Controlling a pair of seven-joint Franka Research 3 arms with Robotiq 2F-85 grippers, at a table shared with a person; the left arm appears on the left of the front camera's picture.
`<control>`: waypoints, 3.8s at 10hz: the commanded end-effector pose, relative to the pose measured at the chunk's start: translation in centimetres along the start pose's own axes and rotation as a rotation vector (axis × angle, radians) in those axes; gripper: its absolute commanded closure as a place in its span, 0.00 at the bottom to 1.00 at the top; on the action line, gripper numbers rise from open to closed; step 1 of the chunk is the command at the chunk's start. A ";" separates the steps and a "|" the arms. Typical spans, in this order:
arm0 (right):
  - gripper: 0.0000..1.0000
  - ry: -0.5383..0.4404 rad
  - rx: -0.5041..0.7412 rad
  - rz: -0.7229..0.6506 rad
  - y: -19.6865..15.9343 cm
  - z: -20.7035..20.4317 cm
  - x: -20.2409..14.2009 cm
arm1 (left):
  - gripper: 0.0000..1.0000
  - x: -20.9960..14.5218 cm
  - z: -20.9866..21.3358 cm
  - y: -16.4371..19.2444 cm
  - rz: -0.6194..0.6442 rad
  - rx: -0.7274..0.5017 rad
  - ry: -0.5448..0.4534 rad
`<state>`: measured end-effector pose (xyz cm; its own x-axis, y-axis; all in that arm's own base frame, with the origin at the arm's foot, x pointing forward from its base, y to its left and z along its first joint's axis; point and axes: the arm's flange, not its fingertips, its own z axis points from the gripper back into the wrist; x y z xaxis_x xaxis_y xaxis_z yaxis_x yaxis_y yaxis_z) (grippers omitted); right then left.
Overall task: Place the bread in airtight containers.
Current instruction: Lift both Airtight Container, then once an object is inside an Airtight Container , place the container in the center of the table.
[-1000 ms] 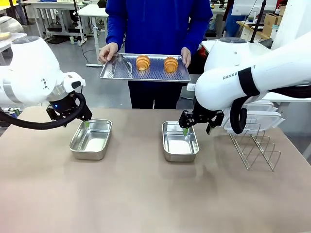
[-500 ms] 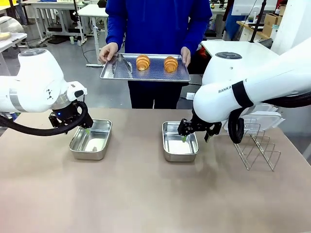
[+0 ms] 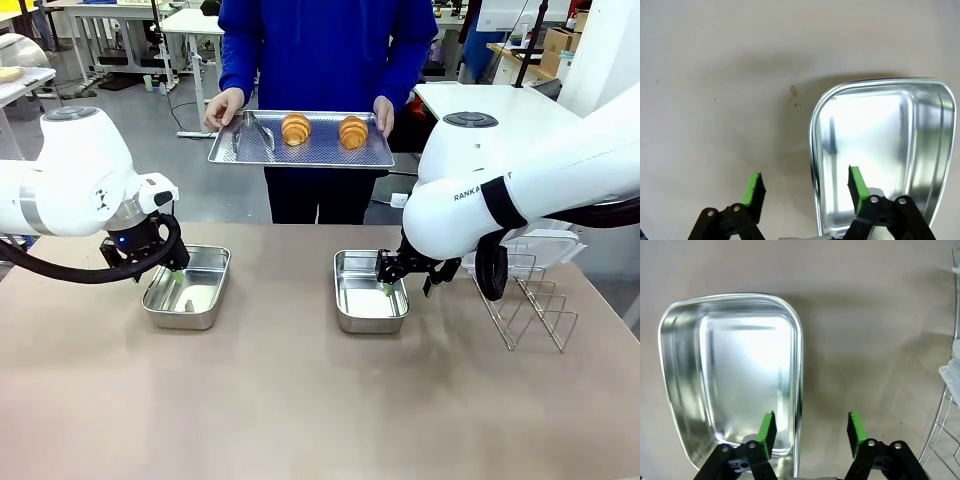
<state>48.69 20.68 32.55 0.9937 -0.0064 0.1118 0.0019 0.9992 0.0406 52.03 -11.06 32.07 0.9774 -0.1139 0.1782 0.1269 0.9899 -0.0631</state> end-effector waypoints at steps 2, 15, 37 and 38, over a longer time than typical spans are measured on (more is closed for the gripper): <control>1.00 -0.028 -0.024 -0.047 0.6 -0.3 -0.1 | 0.62 -0.5 0.0 -0.5 0.008 0.036 0.010; 1.00 -0.096 -0.020 0.003 0.4 9.2 0.0 | 1.00 0.1 9.2 -0.8 0.074 -0.020 -0.068; 1.00 -0.120 -0.022 -0.024 -2.1 14.4 -0.1 | 1.00 -0.4 14.9 -1.3 0.062 -0.033 -0.071; 1.00 -0.120 -0.022 -0.024 -2.1 14.4 -0.1 | 1.00 -0.4 14.9 -1.3 0.062 -0.033 -0.071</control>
<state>46.86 17.93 46.45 0.9760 -0.0181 0.2172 0.0119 0.9995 0.0298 48.99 -11.10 46.43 0.9718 -0.0413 0.2322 0.0690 0.9913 -0.1124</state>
